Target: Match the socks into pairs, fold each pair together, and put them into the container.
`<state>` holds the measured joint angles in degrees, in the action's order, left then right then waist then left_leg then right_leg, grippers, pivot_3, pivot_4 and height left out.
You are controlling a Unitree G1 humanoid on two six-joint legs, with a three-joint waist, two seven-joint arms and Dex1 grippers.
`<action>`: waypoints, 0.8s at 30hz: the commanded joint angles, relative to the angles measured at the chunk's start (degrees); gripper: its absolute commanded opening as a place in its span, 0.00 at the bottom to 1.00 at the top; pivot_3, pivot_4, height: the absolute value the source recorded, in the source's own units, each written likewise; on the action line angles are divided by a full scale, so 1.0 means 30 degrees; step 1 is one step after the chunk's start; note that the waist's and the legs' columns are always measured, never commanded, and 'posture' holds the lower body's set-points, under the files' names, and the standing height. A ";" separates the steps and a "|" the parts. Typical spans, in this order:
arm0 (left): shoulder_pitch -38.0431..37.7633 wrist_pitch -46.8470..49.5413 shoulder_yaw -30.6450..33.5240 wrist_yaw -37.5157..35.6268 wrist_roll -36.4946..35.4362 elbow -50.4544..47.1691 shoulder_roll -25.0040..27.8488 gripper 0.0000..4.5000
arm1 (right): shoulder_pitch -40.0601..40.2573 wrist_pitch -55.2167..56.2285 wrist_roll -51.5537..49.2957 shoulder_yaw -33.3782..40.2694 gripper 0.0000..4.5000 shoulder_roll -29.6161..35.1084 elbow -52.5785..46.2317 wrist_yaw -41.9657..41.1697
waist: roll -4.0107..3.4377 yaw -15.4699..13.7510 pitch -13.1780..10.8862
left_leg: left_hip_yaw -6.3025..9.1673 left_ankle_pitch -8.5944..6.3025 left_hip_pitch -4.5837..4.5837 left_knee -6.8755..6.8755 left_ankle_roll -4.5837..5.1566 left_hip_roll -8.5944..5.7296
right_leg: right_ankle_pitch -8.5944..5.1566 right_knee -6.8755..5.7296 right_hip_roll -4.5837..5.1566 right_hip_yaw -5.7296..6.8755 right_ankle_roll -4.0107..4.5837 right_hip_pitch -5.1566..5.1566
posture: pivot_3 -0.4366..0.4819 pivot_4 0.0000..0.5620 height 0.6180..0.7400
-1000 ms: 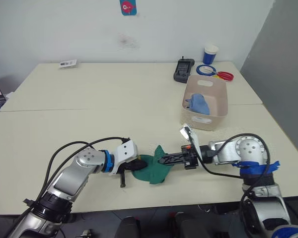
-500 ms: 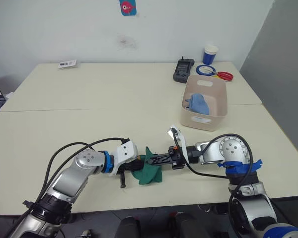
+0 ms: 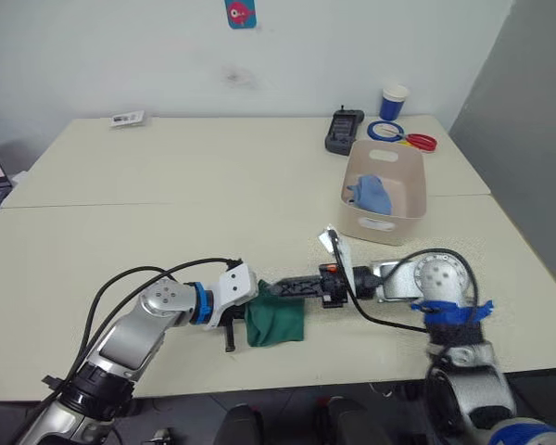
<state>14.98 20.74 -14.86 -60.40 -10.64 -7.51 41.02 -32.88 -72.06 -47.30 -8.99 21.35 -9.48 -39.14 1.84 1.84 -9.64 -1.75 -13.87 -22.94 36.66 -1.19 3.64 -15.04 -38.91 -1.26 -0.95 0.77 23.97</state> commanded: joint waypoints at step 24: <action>0.2254 0.2736 0.4321 -0.3586 -0.4570 0.0658 0.2727 0.00 | 0.1738 1.3988 1.1173 -0.6389 0.01 0.0362 0.4180 -0.5524 | 0.0030 -0.0012 -0.0011 | 0.0025 0.0003 0.0027 0.0005 -0.0002 0.0034 | -0.0009 -0.0057 -0.0030 0.0026 0.0030 0.0009 | 0.48 0.27 1.00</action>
<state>20.99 27.01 -3.51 -69.60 -20.52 -1.55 49.17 -28.42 -29.04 -15.68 -27.68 22.30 2.48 -56.10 1.93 1.80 -9.67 -1.73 -13.86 -22.88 36.68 -1.19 3.72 -15.06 -39.06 -1.35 -0.91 0.86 24.00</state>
